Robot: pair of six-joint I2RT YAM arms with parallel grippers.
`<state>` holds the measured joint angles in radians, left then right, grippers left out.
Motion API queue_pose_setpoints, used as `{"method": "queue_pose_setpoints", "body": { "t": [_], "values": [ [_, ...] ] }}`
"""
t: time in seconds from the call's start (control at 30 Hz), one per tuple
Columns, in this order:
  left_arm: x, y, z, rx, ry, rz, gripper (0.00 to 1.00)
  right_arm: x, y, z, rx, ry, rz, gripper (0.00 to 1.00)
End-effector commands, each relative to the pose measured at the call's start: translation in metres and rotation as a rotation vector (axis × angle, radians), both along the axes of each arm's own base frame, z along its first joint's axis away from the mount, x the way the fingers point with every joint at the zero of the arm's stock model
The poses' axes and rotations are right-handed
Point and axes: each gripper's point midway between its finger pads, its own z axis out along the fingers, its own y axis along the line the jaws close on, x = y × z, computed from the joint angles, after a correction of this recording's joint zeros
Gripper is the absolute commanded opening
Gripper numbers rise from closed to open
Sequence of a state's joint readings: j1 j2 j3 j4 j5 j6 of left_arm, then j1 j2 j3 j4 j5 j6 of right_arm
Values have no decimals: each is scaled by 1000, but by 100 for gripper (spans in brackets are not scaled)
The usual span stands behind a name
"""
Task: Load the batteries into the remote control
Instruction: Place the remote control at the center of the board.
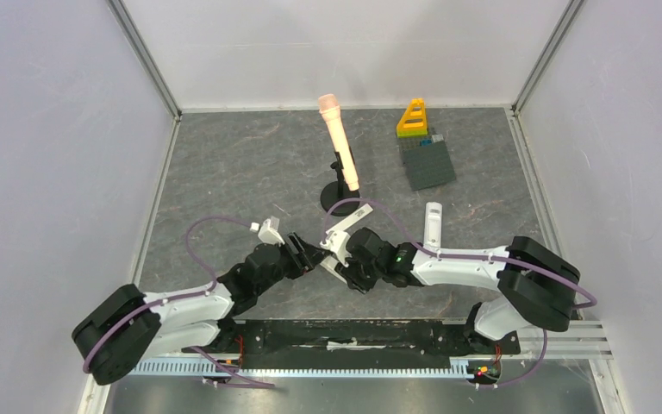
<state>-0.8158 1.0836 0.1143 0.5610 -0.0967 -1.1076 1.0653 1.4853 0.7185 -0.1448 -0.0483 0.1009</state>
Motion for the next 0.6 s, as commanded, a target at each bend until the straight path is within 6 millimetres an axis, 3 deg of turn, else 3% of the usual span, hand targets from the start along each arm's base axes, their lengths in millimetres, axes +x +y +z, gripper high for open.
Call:
{"method": "queue_pose_setpoints", "body": {
  "t": [0.0, 0.23, 0.37, 0.57],
  "values": [
    [15, 24, 5, 158, -64, 85, 73, -1, -13, 6, -56, -34, 45, 8],
    [25, 60, 21, 272, -93, 230, 74, -7, -34, 6, -193, -17, 101, 8],
    [30, 59, 34, 294, -112, 230, 73, -12, -44, -2, -274, 15, 128, 10],
    [36, 50, 37, 274, -93, 211, 73, -14, -43, -10, -318, 39, 144, 22]
  ]
}}
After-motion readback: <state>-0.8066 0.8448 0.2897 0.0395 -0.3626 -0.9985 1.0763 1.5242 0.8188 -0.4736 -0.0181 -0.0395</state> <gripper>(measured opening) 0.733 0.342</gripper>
